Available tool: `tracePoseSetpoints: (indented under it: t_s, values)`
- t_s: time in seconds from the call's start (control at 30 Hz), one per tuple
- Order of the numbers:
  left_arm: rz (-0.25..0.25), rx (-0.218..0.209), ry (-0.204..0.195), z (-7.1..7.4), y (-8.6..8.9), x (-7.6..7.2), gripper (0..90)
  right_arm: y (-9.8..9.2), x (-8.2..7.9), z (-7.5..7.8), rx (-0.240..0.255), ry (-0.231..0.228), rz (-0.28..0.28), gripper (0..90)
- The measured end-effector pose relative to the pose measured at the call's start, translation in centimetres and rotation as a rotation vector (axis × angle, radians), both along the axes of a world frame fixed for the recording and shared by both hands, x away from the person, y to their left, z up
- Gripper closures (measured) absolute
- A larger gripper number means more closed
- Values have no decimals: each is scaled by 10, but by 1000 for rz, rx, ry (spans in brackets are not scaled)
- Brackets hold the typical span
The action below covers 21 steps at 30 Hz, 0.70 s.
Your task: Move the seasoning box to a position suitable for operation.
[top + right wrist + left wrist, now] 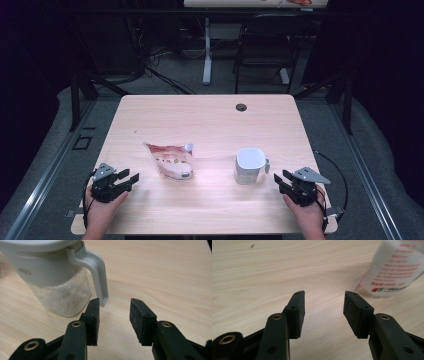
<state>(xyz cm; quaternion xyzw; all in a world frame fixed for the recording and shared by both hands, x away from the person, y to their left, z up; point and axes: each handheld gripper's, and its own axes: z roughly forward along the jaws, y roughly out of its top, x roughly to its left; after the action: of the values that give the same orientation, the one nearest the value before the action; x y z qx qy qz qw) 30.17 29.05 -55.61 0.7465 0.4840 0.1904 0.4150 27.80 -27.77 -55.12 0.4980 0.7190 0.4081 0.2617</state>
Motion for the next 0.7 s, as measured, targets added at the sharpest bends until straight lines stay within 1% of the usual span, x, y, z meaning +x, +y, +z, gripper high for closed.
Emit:
tracePoseSetpoints:
  t_s: [0.07, 0.1, 0.13, 0.17, 0.23, 0.27, 0.3, 0.43, 0.5, 0.53, 0.57, 0.63, 0.7]
  values:
    - [4, 1, -1, 0, -1, 0, 540, -2, -1, -1, 21, 13, -3, 611]
    - [-1, -15, 21, 0, -1, 1, 550, -2, -2, -1, 29, 12, -2, 612]
    - [-1, -15, 21, 0, -1, 1, 553, -2, -2, -1, 29, 12, -2, 612]
    - [-11, -16, 43, -2, -2, 2, 558, -1, -4, -1, 17, 4, 4, 620]
    - [-14, -15, 45, -3, -3, 1, 559, 0, -5, 0, 12, 0, 5, 620]
    - [-17, -15, 46, -3, -3, 1, 566, 0, -5, 1, 12, -4, 15, 620]
    - [-18, -4, 37, -3, -4, 1, 568, 2, -5, 1, 1, -6, 23, 631]
    - [-25, -11, 25, 0, -5, -1, 576, 5, -2, 1, -11, -7, 35, 642]
    - [-25, -9, 23, 0, -5, -1, 587, 7, -2, 1, -17, -11, 39, 641]
    - [-33, -5, 31, 2, -5, -1, 587, 7, -2, 1, -17, -11, 39, 641]
    - [-32, -11, 18, 1, -6, -1, 593, 8, -1, 1, -27, -19, 36, 641]
    - [-31, -9, 16, 2, -7, 0, 597, 8, 0, 1, -19, -24, 41, 641]
    - [-31, -11, 19, 2, -7, 1, 599, 7, 1, 1, -24, -20, 44, 642]
